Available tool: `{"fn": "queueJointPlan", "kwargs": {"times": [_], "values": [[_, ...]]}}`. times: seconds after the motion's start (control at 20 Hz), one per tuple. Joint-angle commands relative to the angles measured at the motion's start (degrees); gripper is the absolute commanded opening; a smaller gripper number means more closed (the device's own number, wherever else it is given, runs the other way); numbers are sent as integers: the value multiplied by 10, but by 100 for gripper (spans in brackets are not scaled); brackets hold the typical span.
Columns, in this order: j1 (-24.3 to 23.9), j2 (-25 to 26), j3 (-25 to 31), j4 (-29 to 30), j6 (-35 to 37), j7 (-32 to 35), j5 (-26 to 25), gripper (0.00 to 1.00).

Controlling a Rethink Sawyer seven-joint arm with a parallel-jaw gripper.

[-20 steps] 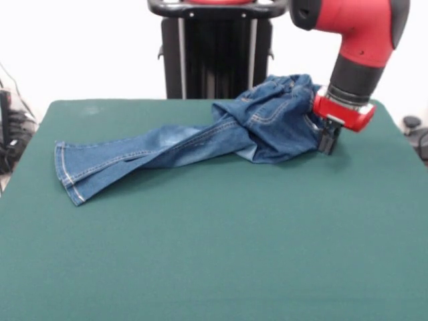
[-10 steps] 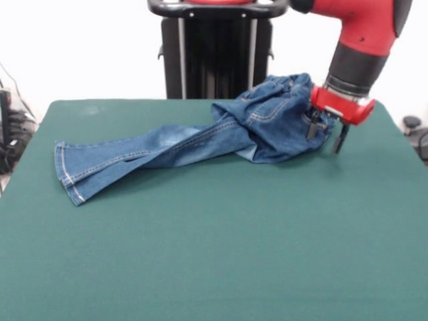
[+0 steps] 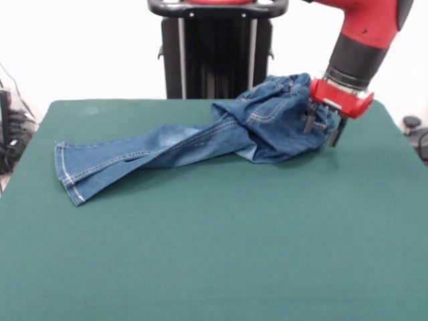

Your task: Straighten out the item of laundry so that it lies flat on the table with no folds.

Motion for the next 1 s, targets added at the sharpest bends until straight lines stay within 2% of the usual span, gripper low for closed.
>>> {"fn": "queueJointPlan", "kwargs": {"times": [0.05, 0.25, 0.45, 0.6, 0.7, 0.75, 0.9, 1.0], "values": [[13, 94, 23, 9, -47, 92, 20, 100], [21, 143, 22, -6, -94, 103, 30, 100], [42, 182, 8, -22, -105, 113, 53, 100], [42, 197, 11, -26, -120, 108, 60, 100], [20, 191, 33, -20, -142, 88, 45, 100], [9, 187, 44, -18, -150, 77, 37, 0], [-3, 179, 59, -14, -149, 75, 36, 0], [-28, 163, 83, -1, -166, 77, 31, 0]]}}
